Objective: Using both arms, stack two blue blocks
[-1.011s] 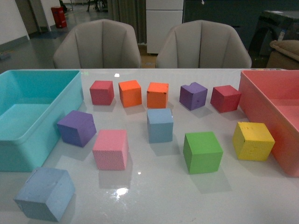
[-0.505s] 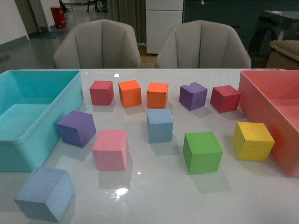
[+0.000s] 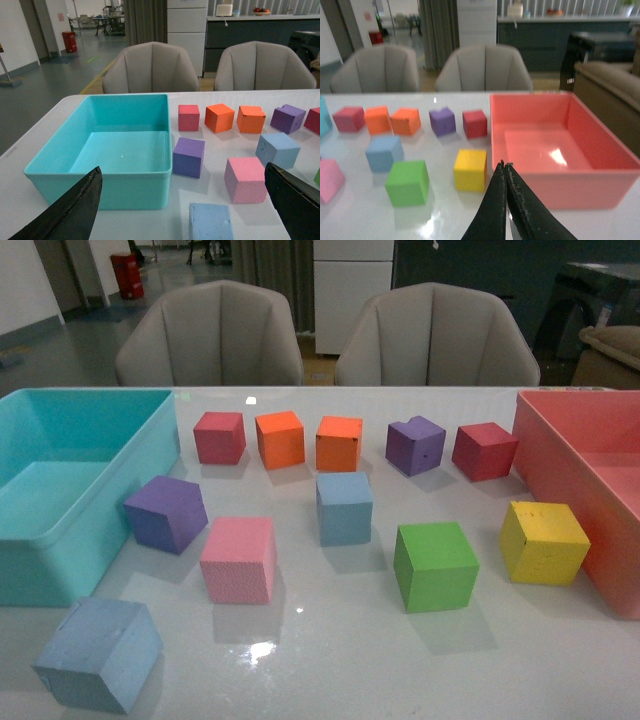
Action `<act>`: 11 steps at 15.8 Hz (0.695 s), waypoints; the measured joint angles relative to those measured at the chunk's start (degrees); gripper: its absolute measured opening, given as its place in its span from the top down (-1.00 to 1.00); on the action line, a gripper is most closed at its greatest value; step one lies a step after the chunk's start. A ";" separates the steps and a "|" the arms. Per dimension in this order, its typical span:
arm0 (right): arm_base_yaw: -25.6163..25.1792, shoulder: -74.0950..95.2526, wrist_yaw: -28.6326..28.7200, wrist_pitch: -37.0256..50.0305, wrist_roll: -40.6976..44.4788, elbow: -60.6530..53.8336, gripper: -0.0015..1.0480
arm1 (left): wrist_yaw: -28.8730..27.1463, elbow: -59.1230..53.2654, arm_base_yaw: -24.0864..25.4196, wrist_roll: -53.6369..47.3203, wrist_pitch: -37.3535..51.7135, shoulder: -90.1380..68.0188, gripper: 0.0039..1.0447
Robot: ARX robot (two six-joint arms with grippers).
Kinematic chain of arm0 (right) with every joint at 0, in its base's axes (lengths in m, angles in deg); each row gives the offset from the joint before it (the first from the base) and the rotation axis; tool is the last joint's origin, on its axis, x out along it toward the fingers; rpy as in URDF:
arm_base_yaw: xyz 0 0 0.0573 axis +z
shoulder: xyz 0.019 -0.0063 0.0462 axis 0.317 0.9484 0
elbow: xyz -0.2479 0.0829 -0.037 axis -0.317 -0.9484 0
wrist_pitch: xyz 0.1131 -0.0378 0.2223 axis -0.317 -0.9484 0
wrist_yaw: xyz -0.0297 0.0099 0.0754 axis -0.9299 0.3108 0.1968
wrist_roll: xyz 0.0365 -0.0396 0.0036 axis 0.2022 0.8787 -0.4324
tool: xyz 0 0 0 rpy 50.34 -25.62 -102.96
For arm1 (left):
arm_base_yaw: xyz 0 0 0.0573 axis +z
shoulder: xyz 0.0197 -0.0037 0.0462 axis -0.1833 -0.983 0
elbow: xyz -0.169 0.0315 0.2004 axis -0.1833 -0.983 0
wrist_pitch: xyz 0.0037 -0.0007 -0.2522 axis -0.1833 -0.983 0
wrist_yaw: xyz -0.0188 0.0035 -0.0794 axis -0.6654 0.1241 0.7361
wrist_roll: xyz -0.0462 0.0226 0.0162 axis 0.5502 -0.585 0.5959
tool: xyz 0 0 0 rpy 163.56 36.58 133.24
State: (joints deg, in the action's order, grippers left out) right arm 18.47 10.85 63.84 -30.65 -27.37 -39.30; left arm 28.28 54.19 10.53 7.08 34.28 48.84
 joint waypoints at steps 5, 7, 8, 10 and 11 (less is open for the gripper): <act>0.00 -2.56 0.00 -0.17 0.11 -0.02 0.53 | 0.02 0.00 0.02 0.00 0.02 0.02 -0.88; 0.00 -2.56 0.00 -0.17 0.11 -0.02 0.03 | 0.04 0.00 0.02 0.00 0.02 0.02 -0.88; 0.00 -2.56 0.00 -0.17 0.11 -0.02 -0.21 | 0.02 0.00 0.00 0.00 0.02 0.02 -0.88; 0.00 -2.56 0.00 -0.17 0.11 -0.02 -0.38 | 0.02 0.00 0.02 0.00 0.02 0.02 -0.88; 0.00 -2.56 0.00 -0.15 0.11 -0.02 -0.45 | 0.02 0.00 0.00 0.00 0.02 0.02 -0.88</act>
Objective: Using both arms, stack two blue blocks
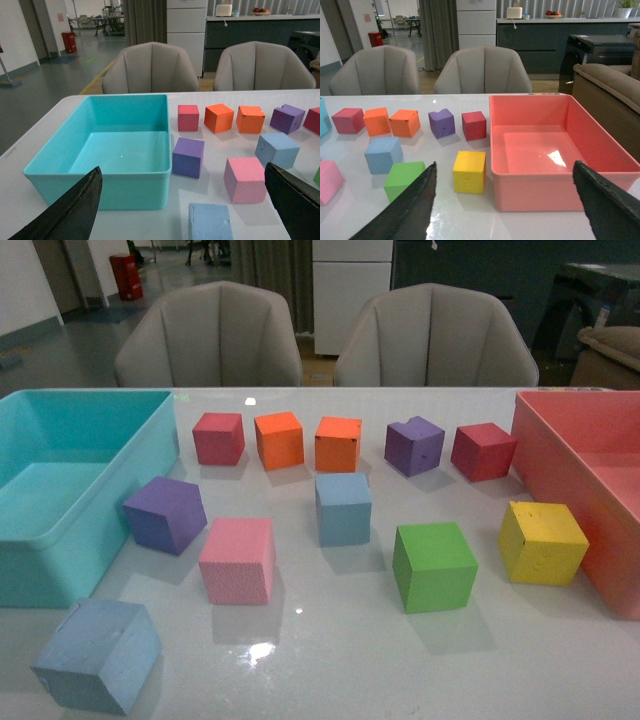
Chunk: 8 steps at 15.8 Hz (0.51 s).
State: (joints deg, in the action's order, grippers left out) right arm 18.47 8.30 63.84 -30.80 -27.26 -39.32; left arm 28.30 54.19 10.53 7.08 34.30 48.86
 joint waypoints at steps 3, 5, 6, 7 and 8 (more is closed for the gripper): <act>0.00 0.00 0.04 0.00 0.04 0.00 -0.86 | -22.18 6.58 -12.94 2.56 -10.80 -10.25 -0.88; 0.00 0.00 0.00 -0.04 0.04 0.00 -0.87 | -32.74 9.73 -19.17 2.60 -7.82 -11.04 -0.88; 0.00 0.00 0.02 0.00 0.04 0.00 -0.87 | -33.53 10.73 -20.35 2.58 -6.67 -11.04 -0.88; 0.00 0.00 0.02 -0.02 0.04 0.00 -0.87 | -31.21 10.58 -19.47 2.51 -4.15 -12.72 -0.88; 0.00 0.00 0.02 -0.02 0.04 0.00 -0.87 | -28.11 10.47 -17.33 2.14 1.09 -18.12 -0.88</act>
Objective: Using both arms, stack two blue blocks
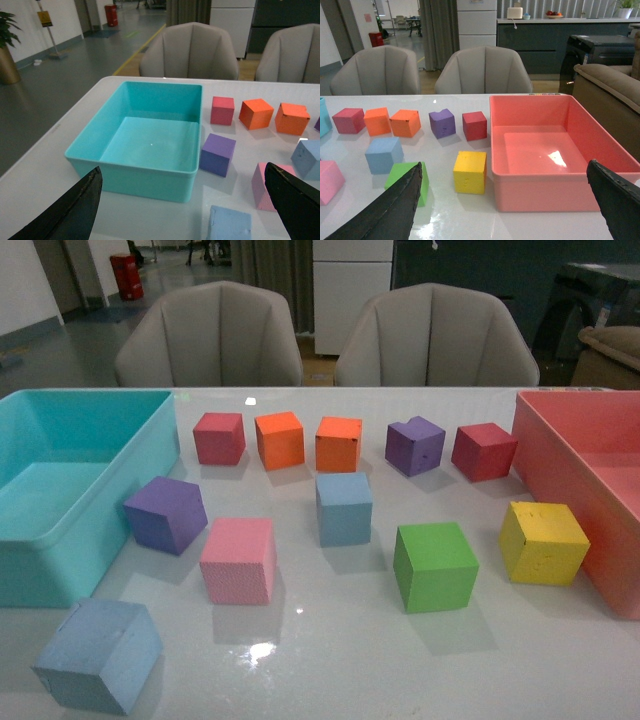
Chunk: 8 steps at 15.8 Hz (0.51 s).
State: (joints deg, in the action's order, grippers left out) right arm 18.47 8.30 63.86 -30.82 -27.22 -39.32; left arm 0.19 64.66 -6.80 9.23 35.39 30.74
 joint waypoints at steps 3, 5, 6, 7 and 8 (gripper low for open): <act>0.00 0.00 0.00 0.00 0.00 0.00 -0.87 | 16.48 3.10 6.62 2.03 19.19 -24.20 -0.88; 0.00 0.00 0.00 0.00 0.00 0.00 -0.87 | 25.00 9.60 6.21 1.68 25.75 -42.25 -0.88; 0.00 0.00 -0.02 0.00 0.00 0.00 -0.87 | 27.12 11.15 6.05 0.39 25.62 -50.25 -0.88; 0.00 0.00 0.00 0.00 0.00 0.00 -0.87 | 28.33 11.56 6.38 -0.85 24.74 -57.29 -0.88; 0.00 0.00 0.00 0.02 0.00 0.00 -0.87 | 28.20 11.56 6.75 -1.53 23.78 -61.83 -0.88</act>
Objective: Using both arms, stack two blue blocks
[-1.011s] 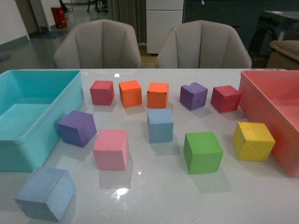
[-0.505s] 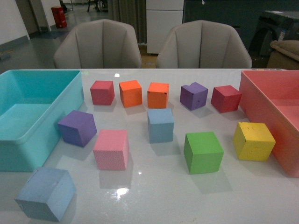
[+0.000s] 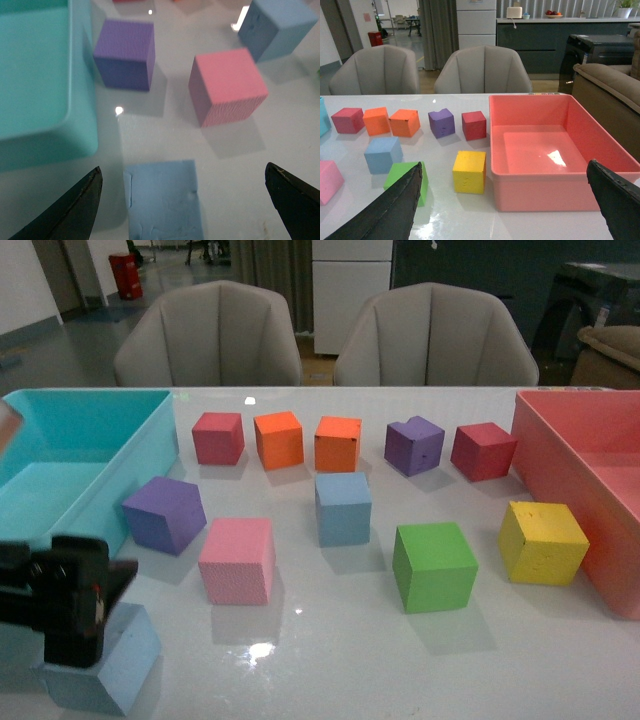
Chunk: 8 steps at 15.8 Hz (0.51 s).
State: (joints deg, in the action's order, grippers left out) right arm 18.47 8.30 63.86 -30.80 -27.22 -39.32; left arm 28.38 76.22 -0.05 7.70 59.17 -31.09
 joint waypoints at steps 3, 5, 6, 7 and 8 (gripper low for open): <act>0.00 0.00 -0.02 -0.02 0.00 0.00 -0.87 | 1.27 0.31 2.58 -0.13 0.83 -5.68 -0.88; 0.00 0.00 0.00 0.00 0.00 0.00 -0.87 | 2.32 0.57 3.67 1.27 0.83 -8.13 -0.88; 0.00 0.00 0.00 -0.02 0.00 0.00 -0.87 | 3.06 0.57 4.00 2.25 0.72 -8.35 -0.88; 0.00 0.00 0.00 -0.02 0.00 0.00 -0.87 | 3.54 0.61 4.04 2.56 0.92 -8.35 -0.88; 0.00 0.00 0.00 0.00 0.00 0.00 -0.87 | 4.07 0.66 4.04 2.99 1.09 -8.81 -0.88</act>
State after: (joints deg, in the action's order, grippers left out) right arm 18.47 8.30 63.86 -30.80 -27.22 -39.32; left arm 32.45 76.87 4.00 10.69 60.27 -39.90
